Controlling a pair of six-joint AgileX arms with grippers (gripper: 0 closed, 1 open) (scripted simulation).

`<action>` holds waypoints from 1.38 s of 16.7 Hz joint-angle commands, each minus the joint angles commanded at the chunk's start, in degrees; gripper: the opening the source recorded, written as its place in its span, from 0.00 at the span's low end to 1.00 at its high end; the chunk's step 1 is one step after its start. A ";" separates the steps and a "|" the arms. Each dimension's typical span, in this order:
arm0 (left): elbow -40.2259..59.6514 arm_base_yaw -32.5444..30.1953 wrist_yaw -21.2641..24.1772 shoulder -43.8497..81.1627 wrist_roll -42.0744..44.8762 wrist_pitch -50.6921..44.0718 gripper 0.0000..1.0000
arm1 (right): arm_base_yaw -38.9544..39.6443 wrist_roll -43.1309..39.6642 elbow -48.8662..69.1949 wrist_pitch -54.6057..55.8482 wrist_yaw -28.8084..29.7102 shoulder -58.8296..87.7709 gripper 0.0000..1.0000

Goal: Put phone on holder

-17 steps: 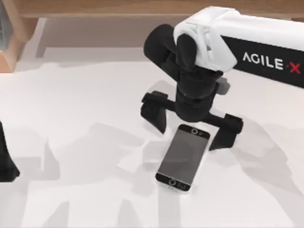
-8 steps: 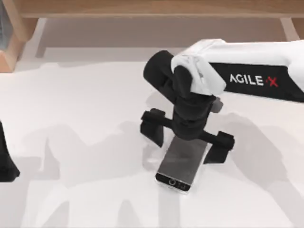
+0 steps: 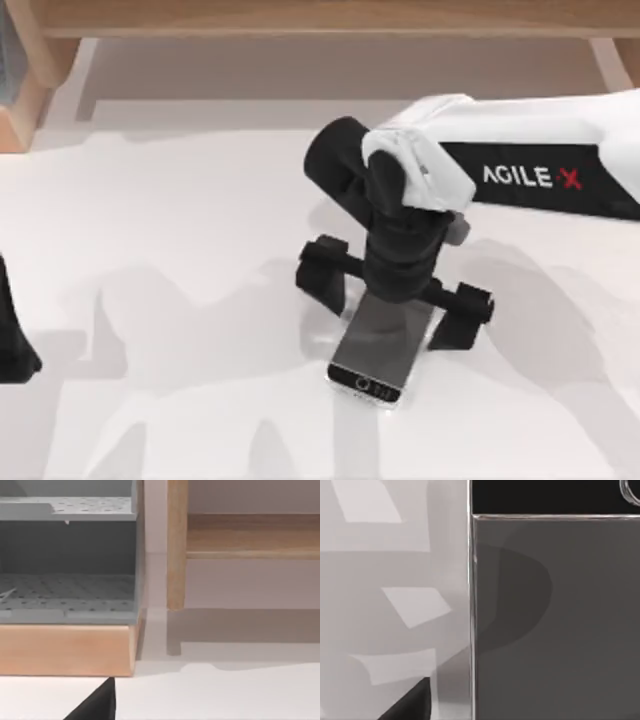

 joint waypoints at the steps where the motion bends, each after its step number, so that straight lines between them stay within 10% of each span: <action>1: 0.00 0.00 0.00 0.00 0.00 0.00 1.00 | 0.00 0.00 0.00 0.00 0.00 0.00 0.85; 12: 0.00 0.00 0.00 0.00 0.00 0.00 1.00 | 0.00 0.00 0.00 0.00 0.00 0.00 0.02; 23: 0.00 0.00 0.00 0.00 0.00 0.00 1.00 | -0.19 -0.57 0.79 -2.58 0.75 -2.41 0.00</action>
